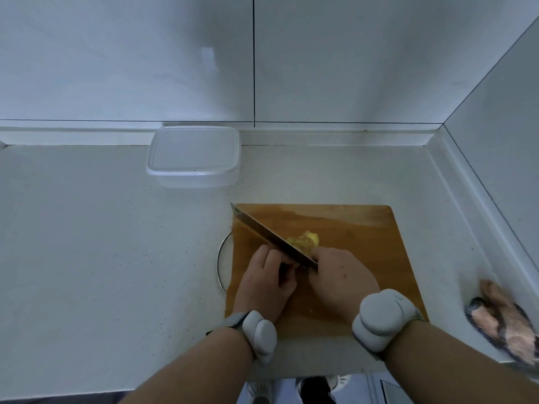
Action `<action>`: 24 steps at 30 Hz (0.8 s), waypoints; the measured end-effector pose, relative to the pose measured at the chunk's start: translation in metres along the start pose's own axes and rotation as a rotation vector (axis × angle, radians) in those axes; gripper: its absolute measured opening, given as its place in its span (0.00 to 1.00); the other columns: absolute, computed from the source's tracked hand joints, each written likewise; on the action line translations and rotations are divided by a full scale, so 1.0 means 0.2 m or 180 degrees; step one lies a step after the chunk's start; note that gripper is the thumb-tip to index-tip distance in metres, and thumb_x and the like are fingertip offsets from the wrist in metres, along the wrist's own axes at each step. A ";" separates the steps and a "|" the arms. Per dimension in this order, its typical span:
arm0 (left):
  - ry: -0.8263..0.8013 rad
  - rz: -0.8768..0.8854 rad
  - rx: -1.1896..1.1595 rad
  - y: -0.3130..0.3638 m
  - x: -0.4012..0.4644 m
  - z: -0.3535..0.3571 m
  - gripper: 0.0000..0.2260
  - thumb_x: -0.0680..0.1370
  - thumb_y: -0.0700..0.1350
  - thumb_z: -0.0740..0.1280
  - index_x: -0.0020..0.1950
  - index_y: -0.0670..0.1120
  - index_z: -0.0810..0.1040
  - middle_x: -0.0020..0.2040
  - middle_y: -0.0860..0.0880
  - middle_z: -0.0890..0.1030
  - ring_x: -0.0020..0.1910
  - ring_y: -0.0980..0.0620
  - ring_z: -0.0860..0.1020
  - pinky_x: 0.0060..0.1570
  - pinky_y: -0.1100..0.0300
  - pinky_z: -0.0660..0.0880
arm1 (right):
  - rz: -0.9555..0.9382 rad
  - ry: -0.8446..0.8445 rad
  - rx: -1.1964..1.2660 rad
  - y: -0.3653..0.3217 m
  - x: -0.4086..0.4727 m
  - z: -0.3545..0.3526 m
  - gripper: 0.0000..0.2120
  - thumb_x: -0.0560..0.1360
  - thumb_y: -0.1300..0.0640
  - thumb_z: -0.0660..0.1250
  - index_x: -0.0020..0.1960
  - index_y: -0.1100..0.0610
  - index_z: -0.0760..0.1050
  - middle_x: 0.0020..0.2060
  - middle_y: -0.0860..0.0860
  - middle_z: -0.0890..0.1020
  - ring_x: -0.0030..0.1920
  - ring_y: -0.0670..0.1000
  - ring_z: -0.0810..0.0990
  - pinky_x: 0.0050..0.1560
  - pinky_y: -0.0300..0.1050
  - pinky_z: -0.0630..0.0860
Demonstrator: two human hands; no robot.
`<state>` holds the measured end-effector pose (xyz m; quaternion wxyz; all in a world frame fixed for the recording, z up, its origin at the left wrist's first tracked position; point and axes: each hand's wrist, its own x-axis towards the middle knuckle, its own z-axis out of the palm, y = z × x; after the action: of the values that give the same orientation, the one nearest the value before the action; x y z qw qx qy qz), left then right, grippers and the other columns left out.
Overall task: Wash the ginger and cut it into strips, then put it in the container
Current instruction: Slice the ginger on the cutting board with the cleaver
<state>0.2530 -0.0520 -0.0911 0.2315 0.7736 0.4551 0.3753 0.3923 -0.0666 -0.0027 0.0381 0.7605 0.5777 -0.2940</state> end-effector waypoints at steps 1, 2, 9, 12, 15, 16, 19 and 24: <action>0.0003 0.0000 -0.0022 0.00 0.00 0.00 0.08 0.72 0.44 0.68 0.47 0.50 0.71 0.46 0.52 0.74 0.41 0.57 0.73 0.40 0.71 0.71 | -0.0009 0.0018 -0.0003 0.00 0.00 0.00 0.07 0.81 0.56 0.59 0.52 0.53 0.76 0.40 0.50 0.80 0.40 0.52 0.81 0.45 0.49 0.82; 0.0003 0.0012 -0.0026 0.00 0.00 0.00 0.07 0.72 0.44 0.68 0.47 0.50 0.72 0.46 0.52 0.74 0.41 0.57 0.73 0.40 0.71 0.70 | -0.0016 0.0036 -0.0002 0.00 -0.01 0.00 0.07 0.81 0.56 0.59 0.51 0.54 0.76 0.40 0.51 0.80 0.40 0.52 0.81 0.45 0.50 0.82; -0.0007 0.0072 0.0032 0.00 0.00 0.00 0.05 0.74 0.46 0.66 0.47 0.48 0.75 0.47 0.51 0.74 0.43 0.55 0.74 0.41 0.68 0.72 | -0.0154 0.0040 0.0112 0.03 -0.04 -0.03 0.07 0.80 0.56 0.60 0.49 0.52 0.76 0.38 0.49 0.79 0.37 0.51 0.79 0.41 0.46 0.81; -0.0029 0.0082 0.0075 0.00 0.00 0.00 0.05 0.74 0.46 0.65 0.47 0.46 0.76 0.47 0.51 0.75 0.44 0.53 0.75 0.40 0.64 0.75 | -0.0135 0.0023 0.0155 0.03 -0.06 -0.05 0.07 0.80 0.55 0.60 0.49 0.52 0.77 0.38 0.49 0.79 0.37 0.51 0.80 0.40 0.46 0.81; -0.0003 0.0068 0.0105 0.01 0.00 0.00 0.05 0.72 0.44 0.68 0.47 0.45 0.77 0.47 0.51 0.76 0.45 0.54 0.75 0.41 0.64 0.76 | -0.0128 0.0008 0.0126 0.04 -0.07 -0.08 0.08 0.79 0.56 0.61 0.53 0.52 0.78 0.39 0.49 0.80 0.38 0.52 0.81 0.44 0.49 0.83; 0.0001 0.0073 0.0113 0.01 0.00 0.00 0.05 0.72 0.43 0.69 0.47 0.45 0.77 0.47 0.50 0.76 0.45 0.54 0.76 0.41 0.65 0.76 | -0.0127 -0.0002 0.0096 0.04 -0.07 -0.09 0.08 0.79 0.56 0.61 0.54 0.52 0.78 0.39 0.49 0.81 0.38 0.51 0.81 0.44 0.49 0.83; -0.0020 0.0061 0.0149 0.01 0.00 -0.01 0.07 0.71 0.40 0.72 0.47 0.45 0.77 0.47 0.50 0.76 0.44 0.54 0.76 0.41 0.67 0.74 | -0.0101 -0.0021 0.0030 0.04 -0.07 -0.09 0.09 0.80 0.56 0.61 0.56 0.53 0.78 0.40 0.50 0.81 0.39 0.51 0.82 0.45 0.49 0.83; 0.0022 0.0110 0.0140 0.02 0.00 0.00 0.07 0.70 0.40 0.72 0.46 0.45 0.78 0.46 0.50 0.76 0.43 0.53 0.76 0.40 0.65 0.75 | -0.0053 0.0002 0.0011 0.03 -0.06 -0.07 0.08 0.79 0.56 0.61 0.54 0.54 0.78 0.40 0.50 0.81 0.39 0.52 0.82 0.45 0.50 0.83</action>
<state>0.2541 -0.0534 -0.0886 0.2063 0.7849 0.4507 0.3719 0.4013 -0.0726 0.0124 0.0341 0.7558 0.5836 -0.2950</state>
